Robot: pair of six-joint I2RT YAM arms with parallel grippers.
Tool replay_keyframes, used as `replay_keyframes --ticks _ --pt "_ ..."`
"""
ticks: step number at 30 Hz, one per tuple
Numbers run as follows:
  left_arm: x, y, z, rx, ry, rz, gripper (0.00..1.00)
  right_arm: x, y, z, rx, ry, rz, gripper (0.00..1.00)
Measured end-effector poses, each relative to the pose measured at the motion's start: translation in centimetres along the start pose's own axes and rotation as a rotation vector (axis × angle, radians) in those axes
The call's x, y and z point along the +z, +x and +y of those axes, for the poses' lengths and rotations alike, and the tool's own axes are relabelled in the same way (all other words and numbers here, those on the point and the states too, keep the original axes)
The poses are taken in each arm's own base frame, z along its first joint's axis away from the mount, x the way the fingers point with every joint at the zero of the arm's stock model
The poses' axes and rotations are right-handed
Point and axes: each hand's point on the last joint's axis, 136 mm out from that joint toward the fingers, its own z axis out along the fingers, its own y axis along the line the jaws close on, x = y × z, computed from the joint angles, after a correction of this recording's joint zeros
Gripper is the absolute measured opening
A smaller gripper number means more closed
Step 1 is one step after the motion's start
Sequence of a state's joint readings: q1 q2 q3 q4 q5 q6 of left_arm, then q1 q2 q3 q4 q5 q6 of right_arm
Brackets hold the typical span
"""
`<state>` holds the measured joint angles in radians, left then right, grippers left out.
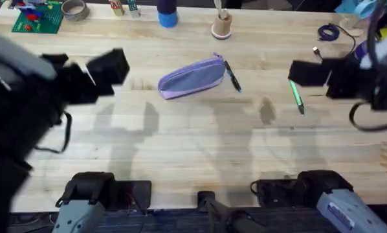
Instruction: Unzip the bag, pick up the pens from the table one at a time and place them inside, then zip the bag closed.
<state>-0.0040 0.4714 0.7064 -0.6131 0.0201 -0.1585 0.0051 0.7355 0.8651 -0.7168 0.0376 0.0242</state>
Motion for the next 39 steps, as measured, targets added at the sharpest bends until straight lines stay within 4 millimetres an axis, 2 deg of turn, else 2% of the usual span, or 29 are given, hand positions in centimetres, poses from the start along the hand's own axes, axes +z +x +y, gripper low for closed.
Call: replay_keyframes --ticks 5,9,14,29,33,39 --pt "1.1 -1.9 -0.8 -0.016 0.013 0.113 0.993 1.1 -1.6 0.0 -0.004 0.003 0.122 0.996" --pt "2.4 -1.9 -1.4 -0.026 0.028 0.215 0.993 1.6 -2.1 0.1 -0.004 0.004 0.189 0.996" --pt "4.8 -1.4 -2.3 -0.048 0.071 0.327 0.992 1.7 -1.7 0.0 -0.007 0.005 0.251 0.996" --pt "5.2 -1.0 -2.6 -0.048 0.088 0.356 0.993 1.6 -1.7 0.0 -0.008 0.005 0.253 0.996" --pt "5.1 -0.8 -3.2 0.054 0.144 0.359 0.994 1.7 -2.0 0.1 -0.008 0.005 0.240 0.996" --pt "3.5 1.1 -6.2 0.417 0.419 0.376 0.994 1.7 -2.2 0.1 -0.007 0.005 0.230 0.996"
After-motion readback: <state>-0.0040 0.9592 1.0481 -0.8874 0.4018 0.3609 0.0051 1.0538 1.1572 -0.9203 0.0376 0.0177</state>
